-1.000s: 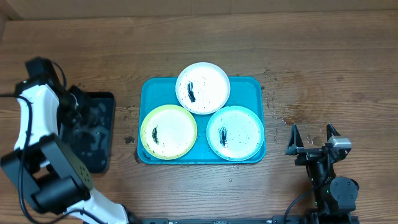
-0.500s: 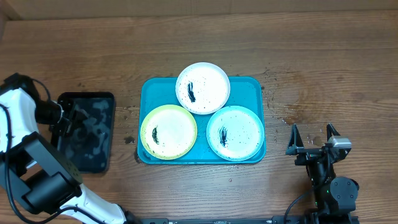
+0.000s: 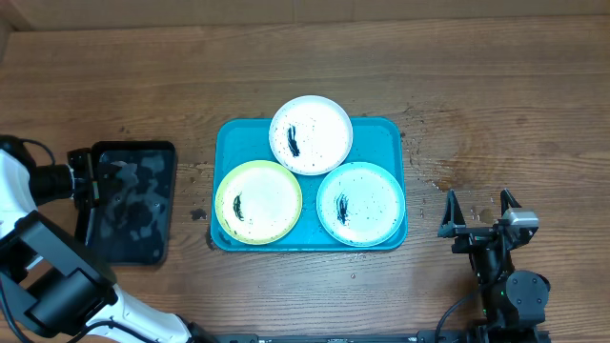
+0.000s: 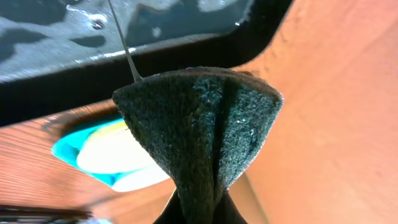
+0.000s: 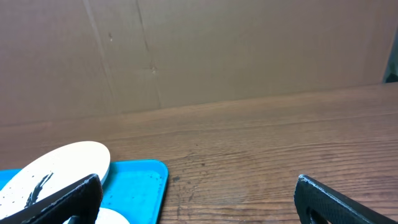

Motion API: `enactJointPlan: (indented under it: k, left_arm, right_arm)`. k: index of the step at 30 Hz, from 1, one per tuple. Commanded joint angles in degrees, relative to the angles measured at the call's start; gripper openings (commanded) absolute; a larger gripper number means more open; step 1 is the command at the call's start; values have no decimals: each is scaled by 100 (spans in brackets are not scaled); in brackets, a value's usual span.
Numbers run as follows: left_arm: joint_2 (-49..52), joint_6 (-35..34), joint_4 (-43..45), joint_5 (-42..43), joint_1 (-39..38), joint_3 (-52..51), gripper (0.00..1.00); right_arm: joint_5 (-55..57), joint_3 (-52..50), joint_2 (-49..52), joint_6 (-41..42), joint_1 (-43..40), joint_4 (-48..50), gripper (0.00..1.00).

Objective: Clean dirty plates on tray and stack at the side
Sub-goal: 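Lift the sponge from the black tray with the left gripper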

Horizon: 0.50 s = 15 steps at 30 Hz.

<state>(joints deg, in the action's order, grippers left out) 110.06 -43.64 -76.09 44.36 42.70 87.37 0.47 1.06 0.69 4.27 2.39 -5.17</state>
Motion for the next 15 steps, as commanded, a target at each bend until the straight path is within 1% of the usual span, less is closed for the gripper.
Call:
enactJointPlan:
  k: [1,15]
  left_arm:
    - [-111,-186,-22,525,133,151,4]
    - [-111,-184,-17,520,271,151,4]
  right_arm:
    - [76,-59,-39,0,11,39,100]
    - [76,-59,-39,0,11,37,100]
